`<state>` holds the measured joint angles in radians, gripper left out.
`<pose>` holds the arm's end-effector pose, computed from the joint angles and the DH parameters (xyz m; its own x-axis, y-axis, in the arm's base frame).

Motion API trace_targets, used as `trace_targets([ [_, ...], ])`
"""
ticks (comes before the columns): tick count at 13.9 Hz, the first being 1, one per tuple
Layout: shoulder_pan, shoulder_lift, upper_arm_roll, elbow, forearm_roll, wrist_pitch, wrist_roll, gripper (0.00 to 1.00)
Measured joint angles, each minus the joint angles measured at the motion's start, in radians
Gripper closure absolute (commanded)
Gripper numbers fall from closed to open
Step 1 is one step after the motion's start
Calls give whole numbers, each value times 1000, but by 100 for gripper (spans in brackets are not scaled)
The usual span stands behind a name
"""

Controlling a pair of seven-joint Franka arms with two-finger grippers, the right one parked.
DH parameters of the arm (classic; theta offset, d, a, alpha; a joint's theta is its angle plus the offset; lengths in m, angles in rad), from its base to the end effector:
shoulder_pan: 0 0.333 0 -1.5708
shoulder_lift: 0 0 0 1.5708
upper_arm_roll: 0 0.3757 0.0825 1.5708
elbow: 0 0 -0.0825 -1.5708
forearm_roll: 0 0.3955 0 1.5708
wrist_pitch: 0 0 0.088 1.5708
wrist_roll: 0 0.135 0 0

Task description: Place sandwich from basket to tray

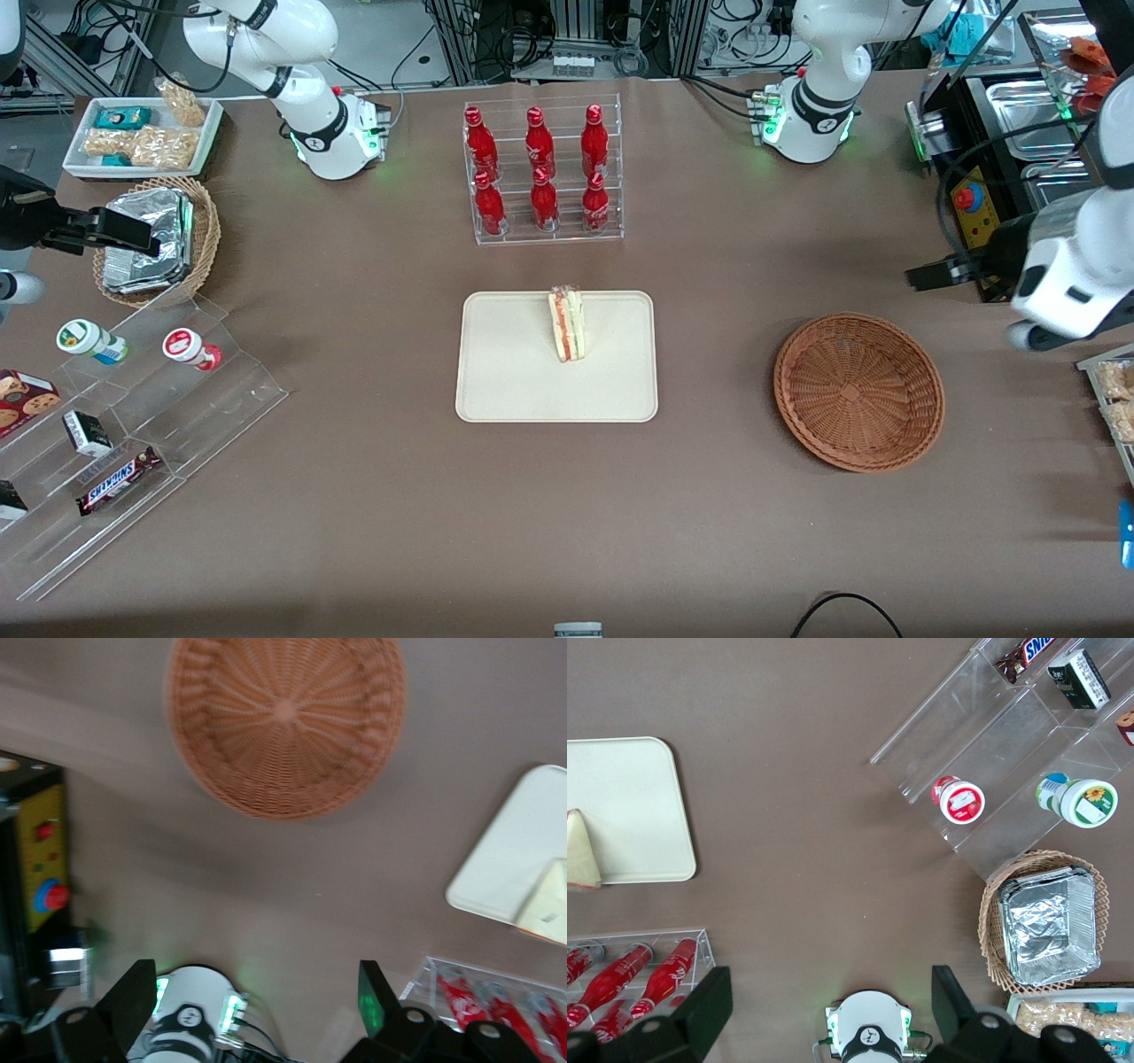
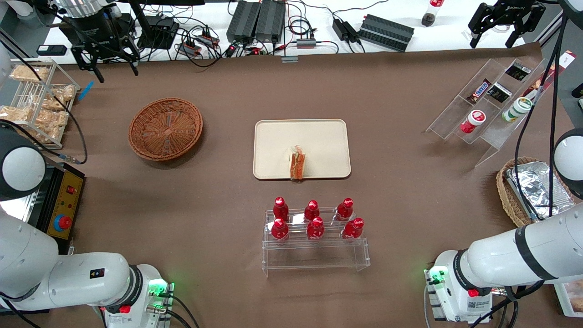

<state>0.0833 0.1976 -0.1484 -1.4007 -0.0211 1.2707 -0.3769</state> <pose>0.5907 -0.0323 0.6019 0.9011 0.2977 -0.3154 0.2904 -0.9543 -0.0710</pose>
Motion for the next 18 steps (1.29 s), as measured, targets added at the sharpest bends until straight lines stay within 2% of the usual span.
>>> trace_targets([
  [6, -13, -19, -19, 62, 13, -11, -2, 0],
  [18, -44, 7, -19, 49, 36, 26, -3, 0],
])
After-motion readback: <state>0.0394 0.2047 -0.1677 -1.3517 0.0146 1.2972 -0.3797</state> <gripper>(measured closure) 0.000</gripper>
